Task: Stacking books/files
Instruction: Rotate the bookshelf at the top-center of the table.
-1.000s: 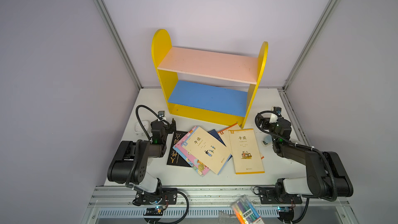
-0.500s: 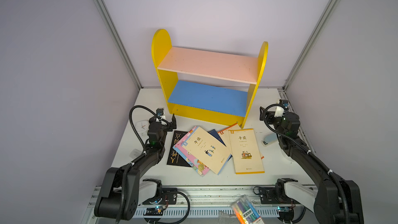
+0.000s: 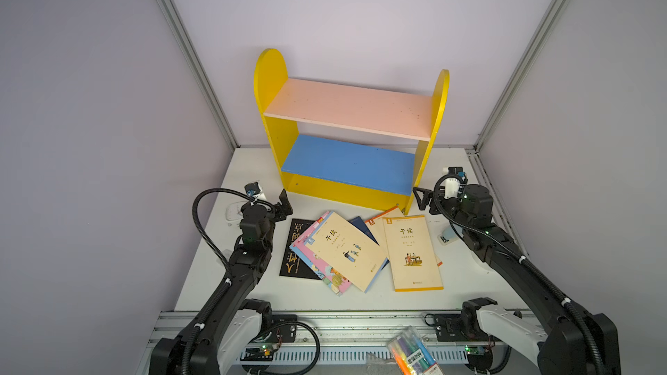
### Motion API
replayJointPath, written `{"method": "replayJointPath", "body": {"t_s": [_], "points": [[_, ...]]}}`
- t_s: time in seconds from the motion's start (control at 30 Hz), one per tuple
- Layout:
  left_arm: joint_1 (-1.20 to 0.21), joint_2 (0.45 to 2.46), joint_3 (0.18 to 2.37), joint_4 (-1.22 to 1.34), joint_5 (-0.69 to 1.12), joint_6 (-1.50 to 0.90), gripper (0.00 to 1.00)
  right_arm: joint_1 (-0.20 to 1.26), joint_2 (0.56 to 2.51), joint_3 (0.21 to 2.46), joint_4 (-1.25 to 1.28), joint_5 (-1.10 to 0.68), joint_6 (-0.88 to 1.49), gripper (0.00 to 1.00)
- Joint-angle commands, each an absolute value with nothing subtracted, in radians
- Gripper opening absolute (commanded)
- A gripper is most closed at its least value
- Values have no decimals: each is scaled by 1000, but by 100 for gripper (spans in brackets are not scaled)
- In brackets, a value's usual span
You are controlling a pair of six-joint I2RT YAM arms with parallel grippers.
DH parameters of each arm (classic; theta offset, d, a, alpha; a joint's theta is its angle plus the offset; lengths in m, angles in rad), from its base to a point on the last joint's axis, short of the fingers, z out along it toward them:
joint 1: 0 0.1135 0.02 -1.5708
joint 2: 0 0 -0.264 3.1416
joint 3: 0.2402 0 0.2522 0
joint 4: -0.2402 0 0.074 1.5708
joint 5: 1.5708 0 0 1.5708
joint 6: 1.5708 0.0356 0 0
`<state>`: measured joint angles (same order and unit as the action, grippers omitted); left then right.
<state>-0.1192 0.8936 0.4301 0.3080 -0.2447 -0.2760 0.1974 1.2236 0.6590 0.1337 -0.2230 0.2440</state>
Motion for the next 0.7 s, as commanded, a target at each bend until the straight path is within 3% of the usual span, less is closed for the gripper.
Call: {"method": "replayJointPath", "body": {"t_s": [0.0,0.23,0.47,0.67], "points": [[-121,875,451,228,-244,-324,97,219,1270,667,206,-162,315,98],[-123,876,488,152,-212,-370,97,240,1379,691,290,76,473,98],[-124,883,501,129,-201,-394,97,238,1380,767,102,361,537,98],[-123,897,514,128,-199,-398,97,175,1383,832,23,367,506,98]]}}
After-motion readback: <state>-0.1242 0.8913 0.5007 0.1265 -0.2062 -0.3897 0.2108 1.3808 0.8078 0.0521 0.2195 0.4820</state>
